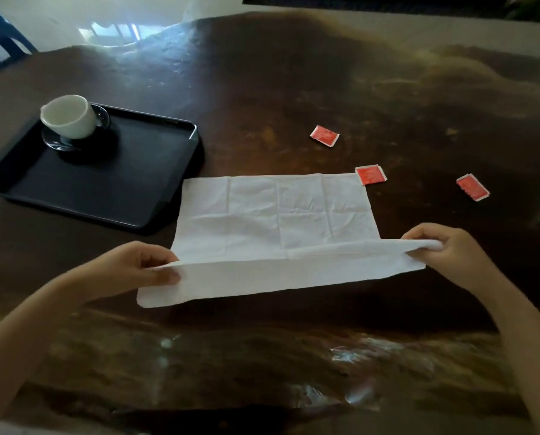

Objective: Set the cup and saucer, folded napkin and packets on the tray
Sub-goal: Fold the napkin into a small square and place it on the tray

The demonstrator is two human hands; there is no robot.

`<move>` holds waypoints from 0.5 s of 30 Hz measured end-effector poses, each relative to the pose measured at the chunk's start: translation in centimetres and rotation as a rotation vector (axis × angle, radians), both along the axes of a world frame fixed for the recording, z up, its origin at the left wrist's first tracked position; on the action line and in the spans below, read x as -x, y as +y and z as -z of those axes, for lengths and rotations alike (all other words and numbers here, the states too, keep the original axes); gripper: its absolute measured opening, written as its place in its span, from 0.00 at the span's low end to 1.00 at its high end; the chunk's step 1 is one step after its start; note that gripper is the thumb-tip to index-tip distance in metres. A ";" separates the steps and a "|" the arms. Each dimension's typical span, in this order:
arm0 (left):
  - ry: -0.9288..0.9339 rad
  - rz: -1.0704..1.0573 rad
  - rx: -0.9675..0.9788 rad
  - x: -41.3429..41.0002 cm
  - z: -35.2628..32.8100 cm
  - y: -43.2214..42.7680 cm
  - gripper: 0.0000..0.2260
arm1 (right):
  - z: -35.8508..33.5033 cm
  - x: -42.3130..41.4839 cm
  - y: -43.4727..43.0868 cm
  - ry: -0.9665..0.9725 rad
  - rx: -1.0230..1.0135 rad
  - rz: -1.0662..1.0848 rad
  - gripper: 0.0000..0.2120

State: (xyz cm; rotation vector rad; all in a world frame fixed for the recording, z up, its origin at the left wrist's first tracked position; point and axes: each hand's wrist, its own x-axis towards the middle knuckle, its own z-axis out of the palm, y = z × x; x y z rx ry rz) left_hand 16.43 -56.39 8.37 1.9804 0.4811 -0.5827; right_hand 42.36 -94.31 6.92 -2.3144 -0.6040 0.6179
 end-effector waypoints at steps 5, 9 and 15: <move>-0.050 -0.394 -0.134 -5.1 4.1 1.8 0.05 | 2.6 -2.9 3.6 0.143 -0.188 0.278 0.05; -0.158 -0.640 -0.523 -10.2 7.9 2.9 0.09 | 7.6 -6.4 7.9 -0.078 -0.111 0.409 0.12; -0.252 -0.495 -0.997 -15.7 11.3 4.4 0.12 | 11.8 -9.8 13.1 -0.334 -0.006 0.541 0.13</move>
